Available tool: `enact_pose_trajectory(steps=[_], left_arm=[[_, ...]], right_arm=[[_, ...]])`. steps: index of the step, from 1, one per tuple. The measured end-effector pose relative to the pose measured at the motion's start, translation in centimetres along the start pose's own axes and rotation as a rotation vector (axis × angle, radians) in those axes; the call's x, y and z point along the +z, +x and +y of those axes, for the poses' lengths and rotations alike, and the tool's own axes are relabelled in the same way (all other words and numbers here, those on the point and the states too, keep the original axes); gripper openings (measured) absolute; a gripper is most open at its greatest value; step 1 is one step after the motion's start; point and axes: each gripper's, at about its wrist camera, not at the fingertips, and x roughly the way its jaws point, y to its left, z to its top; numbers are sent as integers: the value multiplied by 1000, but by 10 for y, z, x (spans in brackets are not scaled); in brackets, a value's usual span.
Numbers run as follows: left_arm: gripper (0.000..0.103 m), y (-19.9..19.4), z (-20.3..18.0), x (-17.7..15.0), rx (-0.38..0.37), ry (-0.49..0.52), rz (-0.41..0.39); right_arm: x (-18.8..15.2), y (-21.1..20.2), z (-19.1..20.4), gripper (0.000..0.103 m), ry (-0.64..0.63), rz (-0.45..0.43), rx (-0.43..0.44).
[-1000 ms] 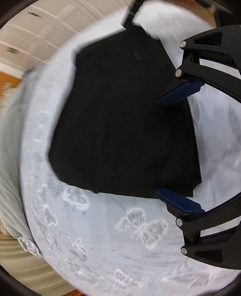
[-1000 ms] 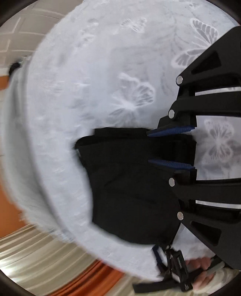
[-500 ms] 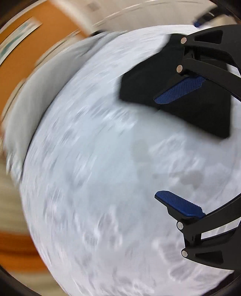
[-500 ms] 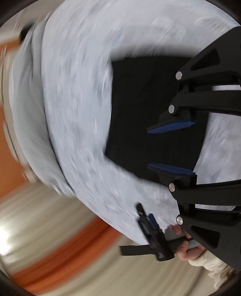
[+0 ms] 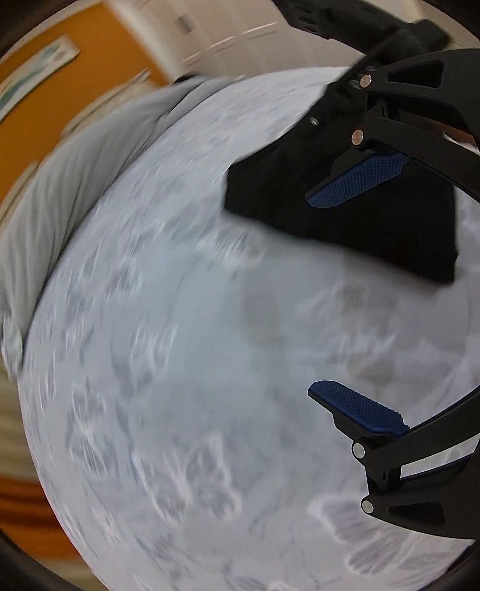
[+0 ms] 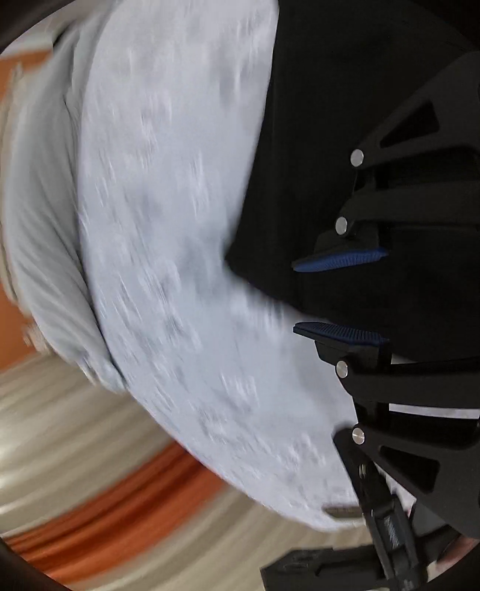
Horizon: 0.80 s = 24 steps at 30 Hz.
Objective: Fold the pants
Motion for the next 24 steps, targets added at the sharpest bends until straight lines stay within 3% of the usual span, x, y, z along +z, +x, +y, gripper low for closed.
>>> enact_pose_trajectory(steps=[3,4,6,8,10,14,16,18,20,22,24], left_arm=[[94,6,-35,-26,-76,160,38],[94,12,-47,-35,-89,205,61],[95,37,-64,-68,-50,314,187],[95,53,-64,-92,1,337,279],[95,45,-70,-108,40,394,175],[96,51,-75,-118,88,407,136],[98,54,-80,-123,109,436,134],[98,56,-83,-127,123,468,131],[98,62,-88,-134,148,532,135],[98,62,-89,-140,157,577,130],[93,55,-87,-136,106,553,146]], right_arm=[[-12,3,-90,25,126,42,-205],[-17,-3,-113,15,174,54,-182],[-21,-28,-132,16,278,40,-101],[-15,-40,-109,19,180,39,-44],[-6,-37,-70,19,68,73,28],[17,11,3,19,-125,232,145],[24,54,31,18,-188,302,116],[35,106,38,14,-216,330,24],[50,126,28,12,-166,301,54],[63,121,23,12,-109,310,63],[76,91,27,16,-113,263,124]])
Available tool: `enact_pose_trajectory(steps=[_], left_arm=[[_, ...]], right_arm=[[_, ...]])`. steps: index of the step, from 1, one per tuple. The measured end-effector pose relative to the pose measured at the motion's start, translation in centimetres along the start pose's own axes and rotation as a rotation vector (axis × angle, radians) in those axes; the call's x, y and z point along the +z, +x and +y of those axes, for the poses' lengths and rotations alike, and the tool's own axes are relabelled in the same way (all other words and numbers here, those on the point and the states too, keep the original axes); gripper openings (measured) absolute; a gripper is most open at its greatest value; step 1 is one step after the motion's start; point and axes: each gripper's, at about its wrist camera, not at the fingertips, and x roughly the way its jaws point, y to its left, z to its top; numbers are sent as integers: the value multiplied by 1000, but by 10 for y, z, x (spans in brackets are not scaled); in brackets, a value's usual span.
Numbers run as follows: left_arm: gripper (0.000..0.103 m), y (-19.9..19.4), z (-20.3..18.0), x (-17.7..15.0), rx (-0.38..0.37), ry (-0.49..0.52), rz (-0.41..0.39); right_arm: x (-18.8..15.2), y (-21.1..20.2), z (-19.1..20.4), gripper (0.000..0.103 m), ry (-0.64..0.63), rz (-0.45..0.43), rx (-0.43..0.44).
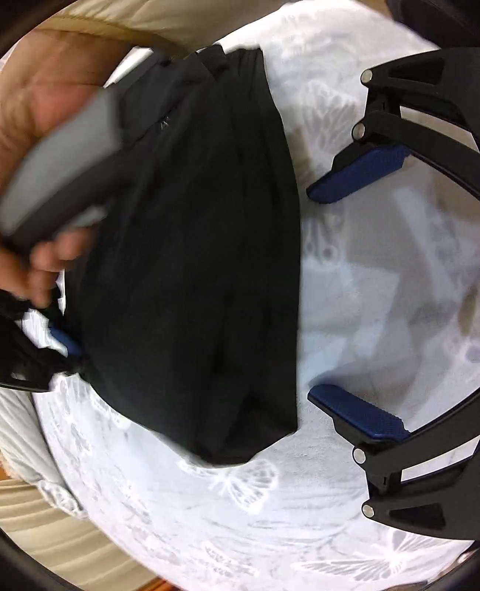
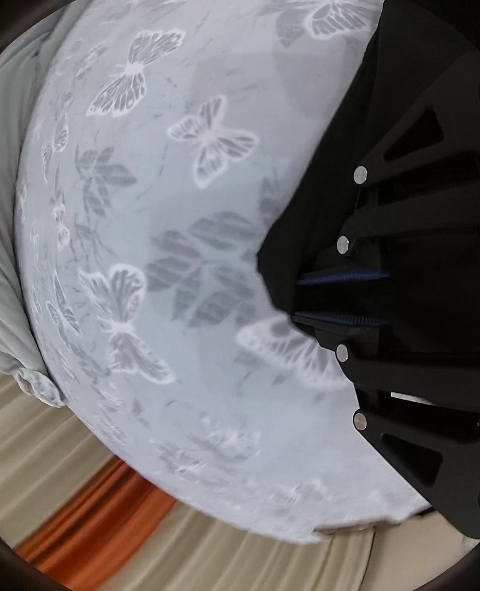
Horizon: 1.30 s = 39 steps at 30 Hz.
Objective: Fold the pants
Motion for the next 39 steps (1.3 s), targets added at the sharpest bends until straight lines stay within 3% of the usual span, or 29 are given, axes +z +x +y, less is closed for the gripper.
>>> enact_pose_trajectory(steps=[1,2,4,5,7,9,11,12,13,14,15,17,18,19,21,23,24,27,29,31,33,36,38,39], left_arm=[[93,-7,6,0,-59,-36,-10],[94,-19,17,2,-190,-113,-34],[96,-32,35,5,-334,-214,-81],[97,-37,47,8,-375,-269,-111],[97,-31,76,11,-417,-436,-121],[97,-8,102,7,-515,-633,-62],[95,6,121,2,-597,-785,-86],[94,6,125,-1,-628,-828,-117],[91,5,127,-2,-643,-839,-143],[73,5,128,-3,-640,-834,-165],[48,11,128,-4,-632,-829,-158],[24,26,137,-12,-628,-880,-114],[22,29,139,-12,-626,-890,-112],[22,28,135,-13,-613,-882,-117],[26,22,125,-8,-546,-818,-136],[26,16,114,-6,-496,-779,-155],[28,10,108,-5,-466,-740,-161],[37,-11,102,-6,-437,-703,-185],[42,-30,104,-9,-459,-718,-240],[49,-43,102,-5,-481,-701,-277],[53,-48,98,-2,-465,-675,-291],[66,-48,91,-12,-425,-682,-271],[69,-44,85,-13,-406,-670,-250],[70,-43,82,-12,-403,-652,-249]], right_arm=[[3,-12,3,21,-24,-25,4],[6,-26,4,27,-45,-46,4],[13,-42,0,75,-71,-71,11],[19,-43,2,79,-101,-69,7],[27,-29,-1,77,-147,-3,-30],[36,0,-8,75,-153,70,-52],[33,25,-15,60,-173,154,-59],[28,39,-17,48,-172,200,-42],[25,44,-15,24,-176,221,-16],[23,40,-9,20,-205,207,0],[23,28,-1,16,-249,166,-2],[28,6,2,13,-247,83,54],[30,0,-1,12,-229,45,72],[31,5,-7,12,-232,31,48],[25,49,-25,14,-198,117,-35],[22,46,-29,21,-171,55,-19],[23,26,-28,29,-147,11,-12],[6,-50,-27,29,-152,-158,-16],[-29,-113,-41,30,-96,-264,-68],[-66,-147,-61,30,-3,-298,-74],[-114,-168,-85,32,111,-322,-137],[-175,-167,-114,35,240,-234,-317],[-204,-154,-129,37,313,-159,-293],[-209,-150,-131,44,321,-144,-280]])
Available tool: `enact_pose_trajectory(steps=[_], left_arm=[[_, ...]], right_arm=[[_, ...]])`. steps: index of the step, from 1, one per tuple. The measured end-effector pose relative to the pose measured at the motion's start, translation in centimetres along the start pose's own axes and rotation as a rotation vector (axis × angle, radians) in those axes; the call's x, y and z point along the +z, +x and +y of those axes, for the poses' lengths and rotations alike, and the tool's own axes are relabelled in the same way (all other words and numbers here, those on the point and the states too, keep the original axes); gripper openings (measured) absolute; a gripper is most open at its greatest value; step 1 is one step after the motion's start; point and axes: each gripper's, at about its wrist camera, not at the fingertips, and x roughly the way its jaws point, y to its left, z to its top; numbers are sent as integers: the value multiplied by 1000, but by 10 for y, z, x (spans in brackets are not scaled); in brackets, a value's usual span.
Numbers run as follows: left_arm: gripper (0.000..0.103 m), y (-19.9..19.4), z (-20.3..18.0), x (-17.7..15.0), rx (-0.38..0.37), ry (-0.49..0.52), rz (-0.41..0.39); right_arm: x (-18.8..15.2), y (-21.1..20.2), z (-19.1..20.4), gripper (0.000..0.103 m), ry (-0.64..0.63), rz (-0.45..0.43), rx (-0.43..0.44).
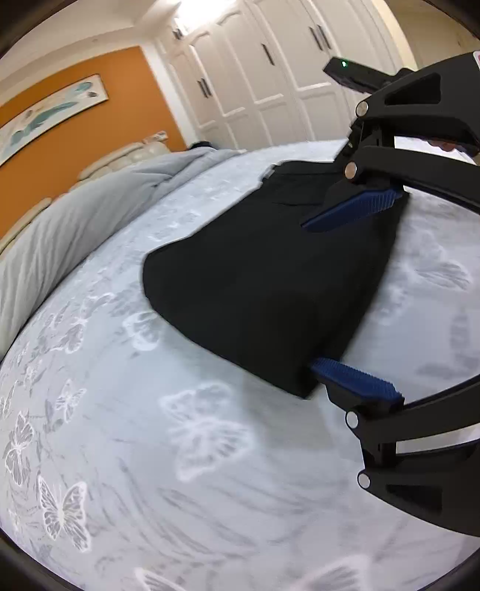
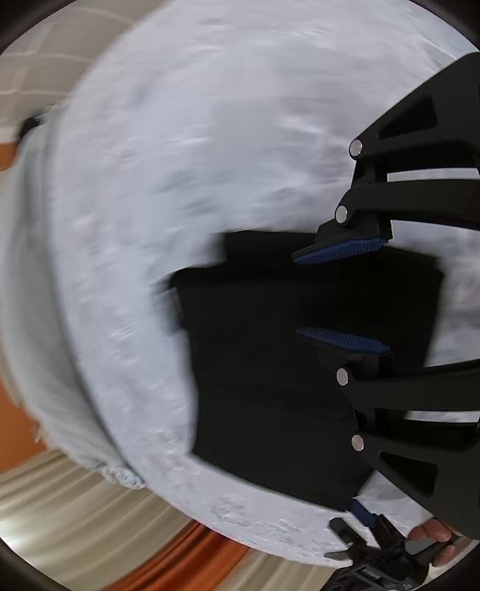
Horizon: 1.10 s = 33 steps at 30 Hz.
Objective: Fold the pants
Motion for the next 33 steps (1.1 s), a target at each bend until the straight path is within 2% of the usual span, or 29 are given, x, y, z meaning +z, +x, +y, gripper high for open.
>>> enact_pose_trajectory(steps=[2,3,4,6,7,8,9,10,11,13,14,15,17,18,20,21,23,24,26,28,30,31,33], left_arm=[[70,-5,-11,-10,9,72,-3],[72,0,-14,-9,2,103,-11],[73,-1,-20,-12,-2,140,-21],[74,-6,-38,-17,3,240,-62],[75,-11,-46,-18,-1,280,-86],[81,-11,-52,-16,3,314,-107],[88,-12,-60,-14,14,359,-134],[89,-10,-67,-11,28,409,-143],[89,-4,-73,-10,72,455,-137],[89,9,-75,-8,175,518,-117],[89,23,-73,-5,227,535,-76],[89,36,-68,-1,273,542,-12],[89,52,-55,7,310,483,65],[89,57,-48,10,318,455,103],[89,59,-47,12,346,466,106],[89,60,-51,11,391,514,86],[89,59,-57,7,470,598,29],[89,59,-59,6,485,617,18],[89,61,-59,4,501,628,27],[89,65,-56,4,513,617,48],[89,67,-56,3,533,610,53],[89,69,-57,4,541,607,51],[89,72,-56,4,554,606,44]], right_arm=[[-3,7,-1,46,9,-3,58],[-3,10,-1,30,14,3,103],[-2,12,-1,21,22,3,83],[1,-7,4,9,-5,-45,70],[-1,-31,10,8,-17,-94,119],[-4,-48,16,8,-30,-122,134],[-9,-60,19,8,-45,-149,131],[-20,-57,17,9,-57,-157,80],[-24,-44,12,10,-55,-114,40],[-40,9,-3,20,-31,91,-15],[-41,4,-5,21,-6,45,-4],[-36,-5,-6,34,12,17,-1],[-32,-36,-9,48,60,-116,43],[-31,-42,-9,59,74,-147,46],[-30,-45,-6,60,77,-168,18],[-31,-46,-3,60,70,-181,-1],[-34,-46,11,55,22,-219,-63],[-38,-47,19,50,-12,-241,-80],[-38,-48,41,46,-118,-292,-96],[-25,-42,55,27,-191,-297,-71],[-6,-38,66,16,-216,-294,-38],[9,-37,71,11,-216,-296,-16],[33,-32,74,11,-202,-296,5]])
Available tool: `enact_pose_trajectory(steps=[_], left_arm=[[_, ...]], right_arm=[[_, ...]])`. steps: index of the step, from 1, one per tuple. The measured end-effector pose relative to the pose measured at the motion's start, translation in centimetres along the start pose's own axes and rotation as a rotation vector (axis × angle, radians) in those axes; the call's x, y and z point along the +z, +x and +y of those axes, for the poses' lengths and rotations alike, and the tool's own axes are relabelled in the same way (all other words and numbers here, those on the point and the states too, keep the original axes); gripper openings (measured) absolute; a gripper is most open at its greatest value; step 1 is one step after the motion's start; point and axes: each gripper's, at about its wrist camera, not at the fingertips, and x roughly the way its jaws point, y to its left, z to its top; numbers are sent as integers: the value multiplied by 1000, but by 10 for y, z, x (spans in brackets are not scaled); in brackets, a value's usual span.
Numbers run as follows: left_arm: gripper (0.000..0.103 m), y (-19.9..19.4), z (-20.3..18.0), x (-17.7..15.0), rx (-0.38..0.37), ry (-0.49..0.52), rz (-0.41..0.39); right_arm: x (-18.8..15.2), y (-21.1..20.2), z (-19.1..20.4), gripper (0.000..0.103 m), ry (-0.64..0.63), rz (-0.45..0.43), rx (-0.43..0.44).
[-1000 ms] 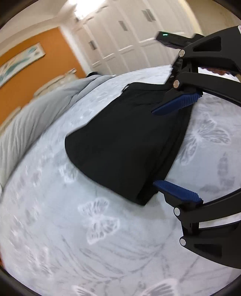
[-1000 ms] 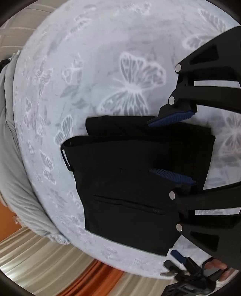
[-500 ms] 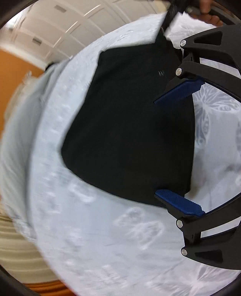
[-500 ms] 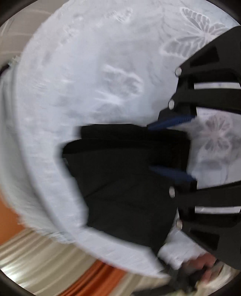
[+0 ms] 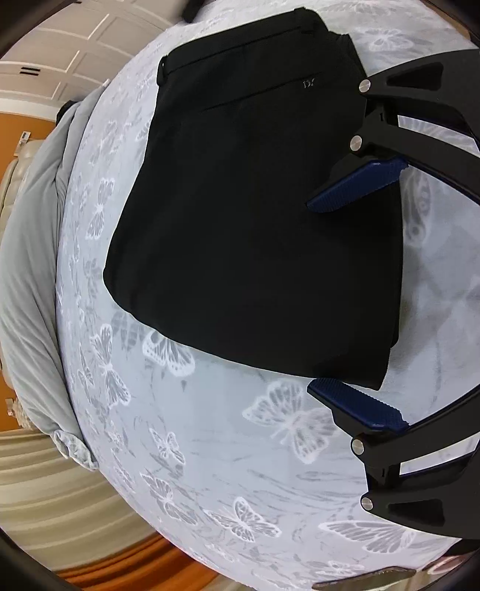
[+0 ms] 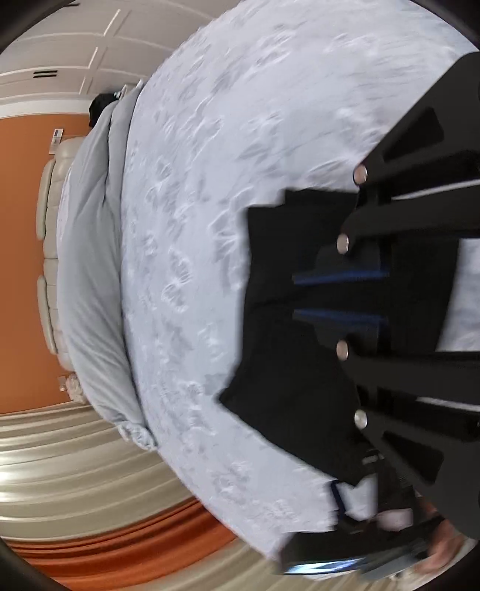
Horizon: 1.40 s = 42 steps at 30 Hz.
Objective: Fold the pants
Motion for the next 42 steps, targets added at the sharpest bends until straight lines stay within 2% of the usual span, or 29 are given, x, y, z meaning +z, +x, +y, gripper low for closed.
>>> enact_pose_trajectory(steps=[2,4,7,8,9,11,13,15,17,19,24,32,35,37,42], left_arm=[[89,1,-1,1,7,7,0],[89,1,-2,1,11,15,1],[89,5,-1,3,4,8,16],[91,6,0,4,-4,5,21],[92,8,0,4,-14,5,28],[92,11,2,4,-29,4,43],[92,9,8,6,-61,-19,44],[92,2,20,9,-89,-71,33],[92,-4,26,10,-68,-93,7],[92,-10,25,10,-18,-69,-13],[92,-21,17,4,6,-26,-46],[92,-20,16,2,13,-25,-41],[92,-20,16,3,16,-23,-43],[92,-19,16,3,13,-24,-40],[92,-17,12,2,13,-12,-33]], right_arm=[[19,24,-4,11,15,48,19],[24,54,-13,11,19,96,-27],[1,110,-48,5,64,204,-136],[-9,116,-59,5,78,163,-121],[-10,114,-61,5,69,130,-126],[4,103,-61,7,73,169,-159],[14,69,-69,10,155,103,-93],[13,42,-76,10,209,68,-62],[6,22,-80,13,209,59,-84],[-7,9,-81,13,201,76,-102],[-36,1,-80,13,237,125,-82],[-54,4,-56,14,212,169,-40],[-58,8,-53,21,208,196,-29],[-58,8,-53,34,204,199,-36],[-57,7,-53,39,198,203,-37]])
